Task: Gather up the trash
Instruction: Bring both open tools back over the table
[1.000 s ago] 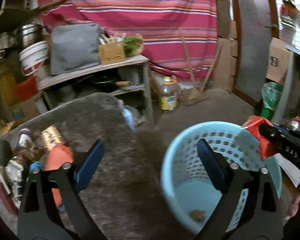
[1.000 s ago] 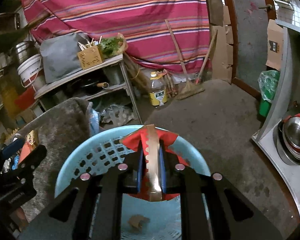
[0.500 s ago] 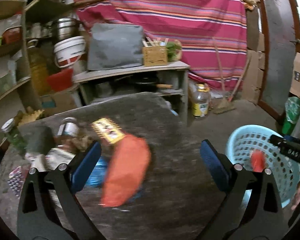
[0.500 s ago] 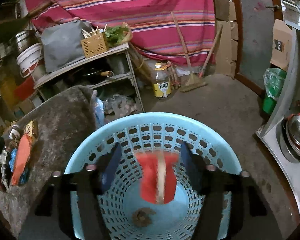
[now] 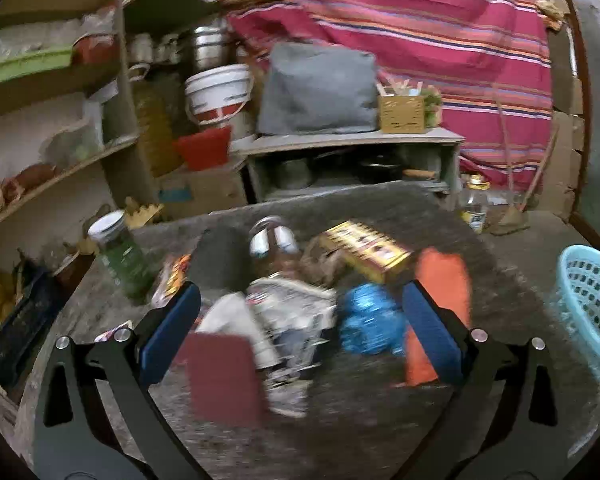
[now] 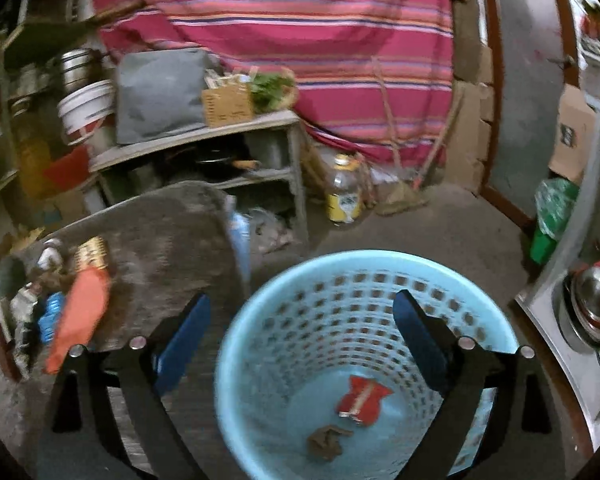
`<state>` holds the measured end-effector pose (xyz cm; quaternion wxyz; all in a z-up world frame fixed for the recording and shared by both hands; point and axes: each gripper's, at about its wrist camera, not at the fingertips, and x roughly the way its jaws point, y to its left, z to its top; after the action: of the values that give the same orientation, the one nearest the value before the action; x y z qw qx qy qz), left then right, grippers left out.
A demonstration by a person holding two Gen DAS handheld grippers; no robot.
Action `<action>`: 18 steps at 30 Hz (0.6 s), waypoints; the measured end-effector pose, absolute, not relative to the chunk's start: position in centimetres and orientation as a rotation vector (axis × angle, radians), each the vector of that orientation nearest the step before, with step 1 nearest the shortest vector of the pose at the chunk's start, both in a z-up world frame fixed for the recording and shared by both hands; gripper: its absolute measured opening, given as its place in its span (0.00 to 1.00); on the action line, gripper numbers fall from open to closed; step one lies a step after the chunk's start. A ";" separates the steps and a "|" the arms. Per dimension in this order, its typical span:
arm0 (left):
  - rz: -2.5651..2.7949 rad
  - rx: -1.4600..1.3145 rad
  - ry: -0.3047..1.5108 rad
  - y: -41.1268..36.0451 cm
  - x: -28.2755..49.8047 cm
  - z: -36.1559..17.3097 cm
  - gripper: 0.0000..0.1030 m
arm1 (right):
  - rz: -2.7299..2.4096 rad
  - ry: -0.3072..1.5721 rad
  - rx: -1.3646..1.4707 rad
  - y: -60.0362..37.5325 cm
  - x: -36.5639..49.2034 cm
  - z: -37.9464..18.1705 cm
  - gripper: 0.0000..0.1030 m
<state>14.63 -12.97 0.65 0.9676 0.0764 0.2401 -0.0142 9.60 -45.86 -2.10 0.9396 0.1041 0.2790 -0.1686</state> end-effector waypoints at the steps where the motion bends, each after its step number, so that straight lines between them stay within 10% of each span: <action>1: -0.021 0.150 0.491 -12.4 14.9 0.4 0.95 | -0.325 0.563 0.203 -44.9 9.7 -2.0 0.90; 18: 0.010 0.085 0.663 -5.3 18.0 -5.4 0.91 | -0.193 0.593 0.120 -34.7 14.6 -2.5 0.90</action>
<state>18.01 -5.32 -5.39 0.9447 0.0417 0.3252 0.0050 14.57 -34.66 -2.54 0.9500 0.0589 0.2916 -0.0947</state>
